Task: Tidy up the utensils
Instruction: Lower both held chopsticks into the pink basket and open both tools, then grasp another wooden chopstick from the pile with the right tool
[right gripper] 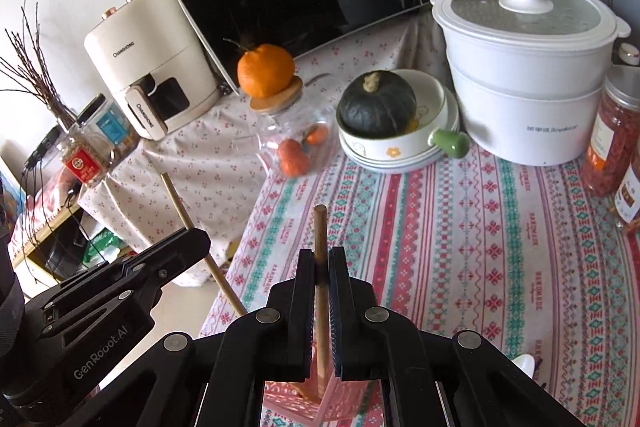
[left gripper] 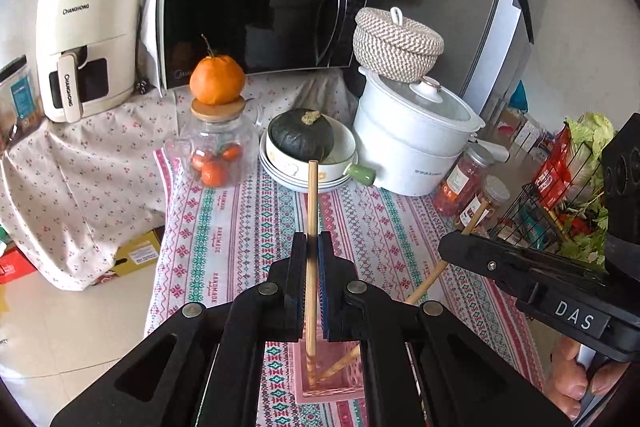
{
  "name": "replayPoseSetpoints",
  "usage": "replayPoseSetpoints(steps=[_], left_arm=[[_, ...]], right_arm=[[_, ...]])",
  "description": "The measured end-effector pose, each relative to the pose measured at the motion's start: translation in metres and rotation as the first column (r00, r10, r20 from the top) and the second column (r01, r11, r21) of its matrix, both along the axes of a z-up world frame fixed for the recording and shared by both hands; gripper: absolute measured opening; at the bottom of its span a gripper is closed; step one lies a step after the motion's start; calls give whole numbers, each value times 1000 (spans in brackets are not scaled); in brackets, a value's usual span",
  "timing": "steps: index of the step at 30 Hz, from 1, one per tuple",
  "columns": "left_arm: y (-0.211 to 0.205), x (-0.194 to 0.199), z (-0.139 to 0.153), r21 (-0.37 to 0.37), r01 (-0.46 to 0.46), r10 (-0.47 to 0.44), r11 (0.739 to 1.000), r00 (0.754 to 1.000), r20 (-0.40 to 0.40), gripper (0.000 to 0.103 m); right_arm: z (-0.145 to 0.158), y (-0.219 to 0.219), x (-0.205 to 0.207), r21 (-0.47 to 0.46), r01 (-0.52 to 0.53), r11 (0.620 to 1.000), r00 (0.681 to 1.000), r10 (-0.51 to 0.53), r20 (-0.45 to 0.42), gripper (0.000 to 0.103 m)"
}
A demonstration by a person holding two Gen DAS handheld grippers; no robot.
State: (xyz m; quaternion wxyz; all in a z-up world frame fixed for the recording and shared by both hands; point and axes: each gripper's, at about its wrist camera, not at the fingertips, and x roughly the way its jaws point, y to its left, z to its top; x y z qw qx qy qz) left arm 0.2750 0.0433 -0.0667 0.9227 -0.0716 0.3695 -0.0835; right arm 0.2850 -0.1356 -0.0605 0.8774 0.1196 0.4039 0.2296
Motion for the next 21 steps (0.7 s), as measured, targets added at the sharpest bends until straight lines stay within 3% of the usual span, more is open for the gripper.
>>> replayPoseSetpoints(steps=[6, 9, 13, 21], left_arm=[[0, 3, -4, -27, 0, 0, 1000, 1000, -7, 6], [-2, 0, -2, -17, -2, 2, 1000, 1000, -4, 10], [-2, -14, 6, -20, -9, 9, 1000, 1000, -3, 54], [-12, -69, 12, 4, 17, -17, 1000, 999, -47, 75]], right_arm=[[1, -6, 4, 42, 11, 999, 1000, -11, -19, 12], [8, -13, 0, 67, 14, 998, 1000, -14, -10, 26], [22, -27, -13, 77, 40, 996, 999, -41, 11, 38], [28, -67, -59, 30, 121, 992, 993, -121, -7, 56]])
